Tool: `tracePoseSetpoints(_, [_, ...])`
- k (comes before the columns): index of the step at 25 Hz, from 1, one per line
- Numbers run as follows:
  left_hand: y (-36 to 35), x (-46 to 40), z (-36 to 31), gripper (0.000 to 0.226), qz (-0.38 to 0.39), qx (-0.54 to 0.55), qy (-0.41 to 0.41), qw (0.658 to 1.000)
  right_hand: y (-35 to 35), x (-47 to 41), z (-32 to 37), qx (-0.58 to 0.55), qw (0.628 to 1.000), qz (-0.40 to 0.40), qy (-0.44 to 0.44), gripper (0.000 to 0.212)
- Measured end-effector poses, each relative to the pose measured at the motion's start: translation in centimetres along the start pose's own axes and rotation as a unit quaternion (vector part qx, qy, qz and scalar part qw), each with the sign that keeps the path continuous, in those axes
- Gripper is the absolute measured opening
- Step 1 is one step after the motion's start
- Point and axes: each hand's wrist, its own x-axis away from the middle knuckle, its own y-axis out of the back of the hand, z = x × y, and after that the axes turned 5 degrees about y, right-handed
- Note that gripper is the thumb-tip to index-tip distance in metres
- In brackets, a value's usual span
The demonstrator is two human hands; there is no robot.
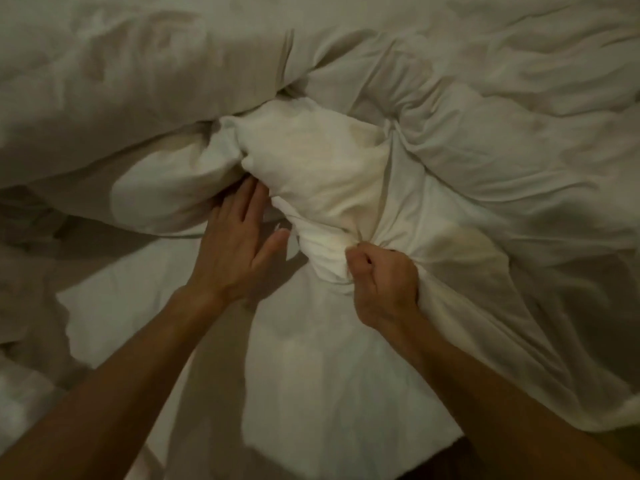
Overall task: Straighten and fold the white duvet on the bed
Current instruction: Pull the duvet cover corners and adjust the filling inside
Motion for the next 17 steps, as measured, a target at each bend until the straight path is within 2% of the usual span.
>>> tracePoseSetpoints(2, [0.7, 1.8, -1.2, 0.075, -0.028, 0.017, -0.015, 0.999, 2.4, 0.9, 1.0, -0.119, 0.991, 0.019, -0.064, 0.062])
tracePoseSetpoints(5, [1.3, 6.0, -4.4, 0.076, -0.052, 0.049, 0.009, 0.997, 4.8, 3.7, 2.3, -0.197, 0.977, 0.05, -0.061, 0.079])
tracePoseSetpoints(9, [2.9, 11.2, -7.7, 0.08, -0.062, 0.074, 0.002, 0.995, 6.1, 8.7, 5.8, -0.277, 0.944, -0.009, -0.181, 0.122])
tracePoseSetpoints(10, [3.5, 12.5, -7.9, 0.08, -0.06, 0.071, -0.002, 0.996, 6.4, 10.3, 6.6, -0.298, 0.933, -0.037, -0.197, 0.121])
tracePoseSetpoints(11, [4.1, 13.9, -8.1, 0.08, -0.057, 0.069, -0.003, 0.996, 6.9, 11.9, 7.3, -0.315, 0.928, -0.055, -0.192, 0.111])
tracePoseSetpoints(12, [4.9, 15.1, -8.2, 0.08, -0.053, 0.066, -0.006, 0.996, 7.4, 13.4, 8.0, -0.319, 0.93, -0.058, -0.175, 0.093])
tracePoseSetpoints(14, [6.3, 17.3, -8.8, 0.081, -0.043, 0.06, -0.008, 0.997, 8.4, 15.9, 8.5, -0.256, 0.96, -0.026, -0.113, 0.055])
tracePoseSetpoints(15, [6.9, 18.4, -9.1, 0.081, -0.039, 0.056, -0.009, 0.998, 8.8, 17.2, 8.7, -0.24, 0.965, -0.008, -0.106, 0.048])
tracePoseSetpoints(17, [7.5, 20.4, -9.7, 0.079, -0.036, 0.056, -0.017, 0.998, 9.8, 19.7, 9.2, -0.255, 0.957, -0.01, -0.139, 0.055])
